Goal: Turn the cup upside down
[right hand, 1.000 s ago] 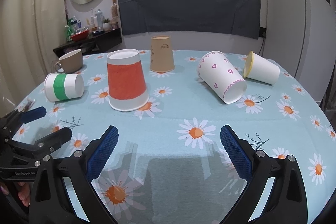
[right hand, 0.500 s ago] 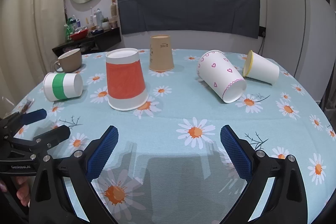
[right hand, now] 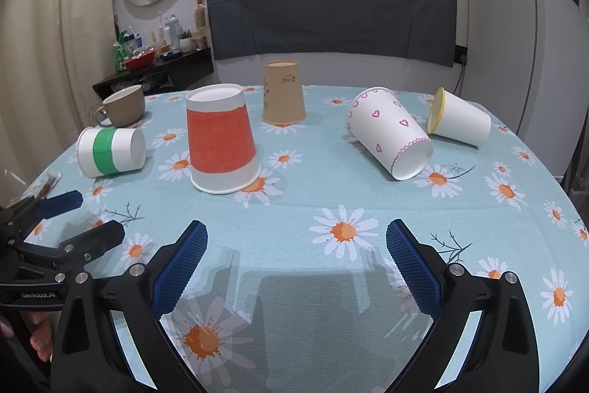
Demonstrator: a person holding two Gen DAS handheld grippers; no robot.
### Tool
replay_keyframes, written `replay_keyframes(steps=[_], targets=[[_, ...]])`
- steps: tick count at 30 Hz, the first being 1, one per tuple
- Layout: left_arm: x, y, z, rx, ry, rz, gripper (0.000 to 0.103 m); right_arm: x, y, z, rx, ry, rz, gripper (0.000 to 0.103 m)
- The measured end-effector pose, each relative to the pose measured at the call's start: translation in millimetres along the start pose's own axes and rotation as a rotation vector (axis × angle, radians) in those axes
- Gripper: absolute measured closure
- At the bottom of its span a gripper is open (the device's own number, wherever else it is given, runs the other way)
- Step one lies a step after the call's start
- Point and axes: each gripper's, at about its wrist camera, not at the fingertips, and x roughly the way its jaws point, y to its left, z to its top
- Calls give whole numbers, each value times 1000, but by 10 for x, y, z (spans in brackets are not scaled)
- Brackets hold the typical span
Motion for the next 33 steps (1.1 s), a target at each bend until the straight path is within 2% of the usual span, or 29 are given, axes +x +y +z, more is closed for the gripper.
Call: replay_keyframes(steps=[33], targets=[[-22,-49,-21,26,-10,12,6,34,-5,-6,1,11,11,9]])
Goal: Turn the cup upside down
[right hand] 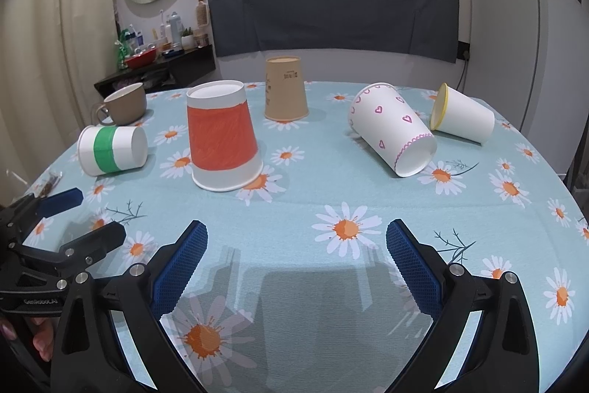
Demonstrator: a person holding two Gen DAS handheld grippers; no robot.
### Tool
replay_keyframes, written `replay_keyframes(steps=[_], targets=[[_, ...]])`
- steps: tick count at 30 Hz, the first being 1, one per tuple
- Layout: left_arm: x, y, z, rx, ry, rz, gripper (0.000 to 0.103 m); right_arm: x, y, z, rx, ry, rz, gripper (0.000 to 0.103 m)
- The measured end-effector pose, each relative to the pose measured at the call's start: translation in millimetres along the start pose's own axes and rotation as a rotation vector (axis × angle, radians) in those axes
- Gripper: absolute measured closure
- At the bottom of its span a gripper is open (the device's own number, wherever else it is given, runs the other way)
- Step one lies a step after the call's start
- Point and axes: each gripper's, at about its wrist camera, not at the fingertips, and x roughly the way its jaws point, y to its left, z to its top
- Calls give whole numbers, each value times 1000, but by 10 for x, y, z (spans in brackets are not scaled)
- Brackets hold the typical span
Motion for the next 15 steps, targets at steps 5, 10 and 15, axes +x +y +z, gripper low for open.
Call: replay_keyframes(steps=[5,10,15], targets=[[-2,2,0,-1,-2,3,6,-1,-3,3,1,0,1,9],[-11,2,5,1,-3,3,6,-3,4,-5,1,-3,1,9],[-9,0,10,2,0,3,6,-1,0,-4,1,-1,2,9]])
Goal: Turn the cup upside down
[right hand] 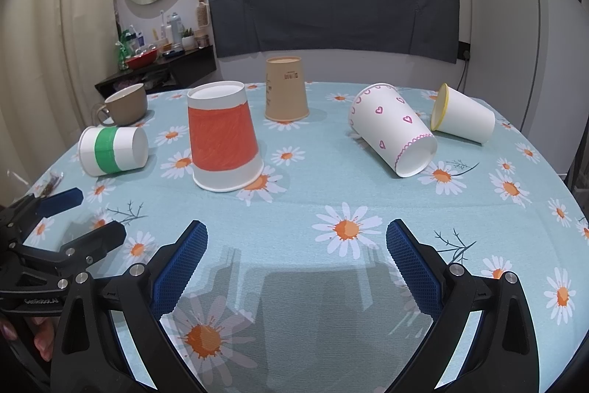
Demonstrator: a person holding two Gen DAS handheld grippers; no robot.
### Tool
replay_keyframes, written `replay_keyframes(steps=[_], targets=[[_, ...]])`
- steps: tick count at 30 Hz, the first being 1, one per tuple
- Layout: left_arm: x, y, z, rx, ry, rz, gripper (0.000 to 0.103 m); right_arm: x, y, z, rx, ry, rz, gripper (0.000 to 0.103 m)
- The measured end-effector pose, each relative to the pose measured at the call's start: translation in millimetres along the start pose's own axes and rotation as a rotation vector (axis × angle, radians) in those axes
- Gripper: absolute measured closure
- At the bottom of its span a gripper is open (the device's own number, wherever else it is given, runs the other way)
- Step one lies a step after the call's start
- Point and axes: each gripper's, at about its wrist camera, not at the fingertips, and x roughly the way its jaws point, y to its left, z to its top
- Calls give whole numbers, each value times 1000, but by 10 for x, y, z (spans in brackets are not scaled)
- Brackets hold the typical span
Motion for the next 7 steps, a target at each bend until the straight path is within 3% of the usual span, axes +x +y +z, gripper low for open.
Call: replay_keyframes(steps=[7], targets=[[81,56,2,-26,55,-42,6,-4,11,-4,2,-1,-1,9]])
